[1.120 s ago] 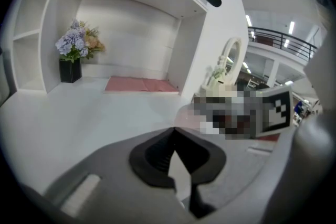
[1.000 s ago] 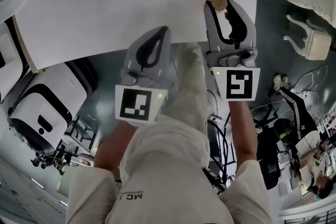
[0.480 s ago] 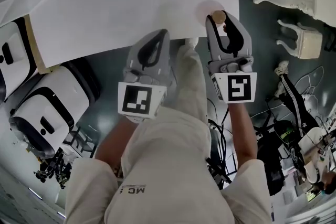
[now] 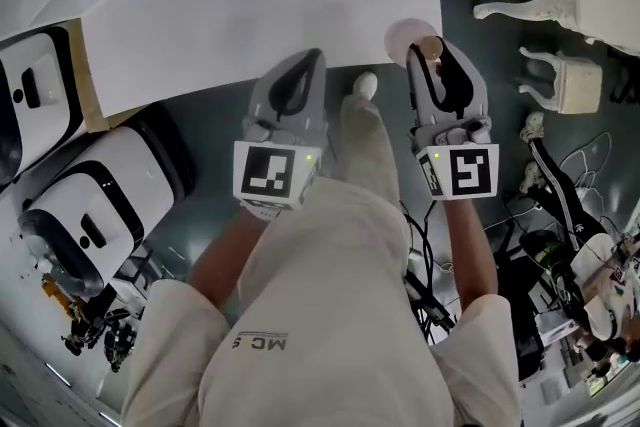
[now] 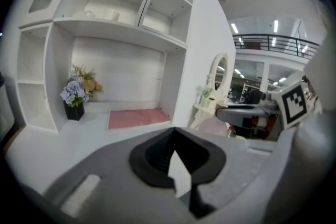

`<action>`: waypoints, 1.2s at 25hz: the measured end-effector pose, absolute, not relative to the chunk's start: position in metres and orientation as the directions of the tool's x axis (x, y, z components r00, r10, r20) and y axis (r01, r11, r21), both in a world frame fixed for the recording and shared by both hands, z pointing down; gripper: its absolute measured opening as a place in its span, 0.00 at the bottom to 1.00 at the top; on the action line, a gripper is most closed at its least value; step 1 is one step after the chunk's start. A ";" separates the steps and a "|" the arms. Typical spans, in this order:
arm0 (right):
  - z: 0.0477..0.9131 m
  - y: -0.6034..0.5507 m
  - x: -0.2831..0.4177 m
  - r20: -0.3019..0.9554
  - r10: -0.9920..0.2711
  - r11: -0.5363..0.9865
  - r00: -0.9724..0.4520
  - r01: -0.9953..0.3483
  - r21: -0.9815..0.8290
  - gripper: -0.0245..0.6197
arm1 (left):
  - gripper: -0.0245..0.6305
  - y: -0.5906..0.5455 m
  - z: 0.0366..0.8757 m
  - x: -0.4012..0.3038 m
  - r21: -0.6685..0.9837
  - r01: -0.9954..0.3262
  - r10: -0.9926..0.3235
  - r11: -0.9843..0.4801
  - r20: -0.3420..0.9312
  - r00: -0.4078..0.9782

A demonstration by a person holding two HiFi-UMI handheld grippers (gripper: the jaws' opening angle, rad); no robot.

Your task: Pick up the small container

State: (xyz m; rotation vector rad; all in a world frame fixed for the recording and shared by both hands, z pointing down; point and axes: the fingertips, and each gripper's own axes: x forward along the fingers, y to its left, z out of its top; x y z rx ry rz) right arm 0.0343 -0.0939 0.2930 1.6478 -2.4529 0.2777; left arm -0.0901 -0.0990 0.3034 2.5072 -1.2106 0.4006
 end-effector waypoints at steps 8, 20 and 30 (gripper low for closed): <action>0.235 -0.062 0.029 0.229 -0.892 0.385 -0.389 -0.921 -0.062 0.23 | 0.04 -0.086 0.241 -0.097 0.136 -0.787 -0.727 -0.601 0.315 0.610; 0.186 -0.040 0.036 0.188 -0.904 0.376 -0.383 -0.924 -0.073 0.23 | 0.04 -0.072 0.187 -0.096 0.117 -0.780 -0.747 -0.615 0.230 0.624; 0.182 -0.034 0.043 0.199 -0.908 0.361 -0.368 -0.930 -0.069 0.23 | 0.04 -0.069 0.177 -0.095 0.088 -0.766 -0.739 -0.637 0.214 0.639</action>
